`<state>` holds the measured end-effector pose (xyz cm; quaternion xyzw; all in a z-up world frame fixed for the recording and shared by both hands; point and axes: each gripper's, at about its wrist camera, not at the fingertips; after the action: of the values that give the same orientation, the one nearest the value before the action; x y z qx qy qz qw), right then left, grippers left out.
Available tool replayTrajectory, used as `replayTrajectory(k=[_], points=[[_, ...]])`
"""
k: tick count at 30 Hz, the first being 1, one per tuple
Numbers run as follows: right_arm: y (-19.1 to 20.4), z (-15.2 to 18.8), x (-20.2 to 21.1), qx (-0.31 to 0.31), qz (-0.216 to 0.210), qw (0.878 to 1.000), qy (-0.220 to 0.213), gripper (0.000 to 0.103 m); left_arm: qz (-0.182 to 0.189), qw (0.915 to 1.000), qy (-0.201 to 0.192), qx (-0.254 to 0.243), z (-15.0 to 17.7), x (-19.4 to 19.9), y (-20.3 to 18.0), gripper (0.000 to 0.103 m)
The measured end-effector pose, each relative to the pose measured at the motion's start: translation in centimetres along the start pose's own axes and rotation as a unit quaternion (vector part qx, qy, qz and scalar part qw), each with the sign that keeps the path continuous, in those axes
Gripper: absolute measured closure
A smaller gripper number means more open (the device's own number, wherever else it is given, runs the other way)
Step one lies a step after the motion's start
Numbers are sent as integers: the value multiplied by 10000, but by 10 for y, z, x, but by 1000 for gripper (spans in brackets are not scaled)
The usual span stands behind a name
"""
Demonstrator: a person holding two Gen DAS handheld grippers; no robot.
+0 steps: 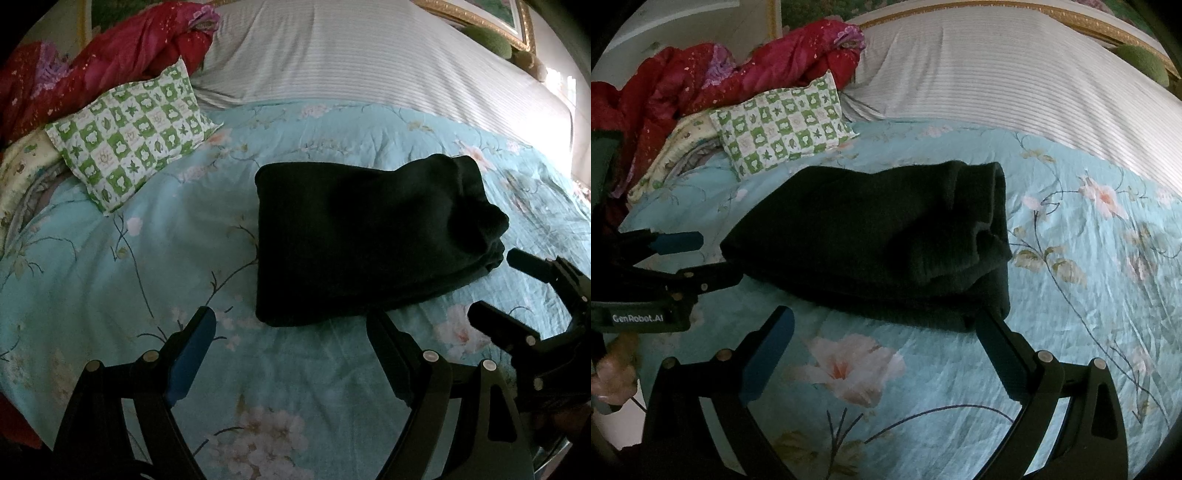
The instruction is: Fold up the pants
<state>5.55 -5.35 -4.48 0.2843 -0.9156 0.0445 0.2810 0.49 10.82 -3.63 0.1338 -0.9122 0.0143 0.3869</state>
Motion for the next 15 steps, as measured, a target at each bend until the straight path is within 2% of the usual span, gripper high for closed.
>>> replayTrajectory(k=[15], points=[[-2, -17, 7, 38, 35, 10000, -56, 4, 53, 10000, -30, 26, -3, 4, 1, 19]])
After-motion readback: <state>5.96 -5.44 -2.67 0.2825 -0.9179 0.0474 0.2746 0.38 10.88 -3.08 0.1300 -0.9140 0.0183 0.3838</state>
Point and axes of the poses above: each gripper's, at about its wrist camera, not at the fingertips, and x roughly against the way its jaws point, y to its left, z to its underside, and after that the axes turned 3 degrees about y, right-handed
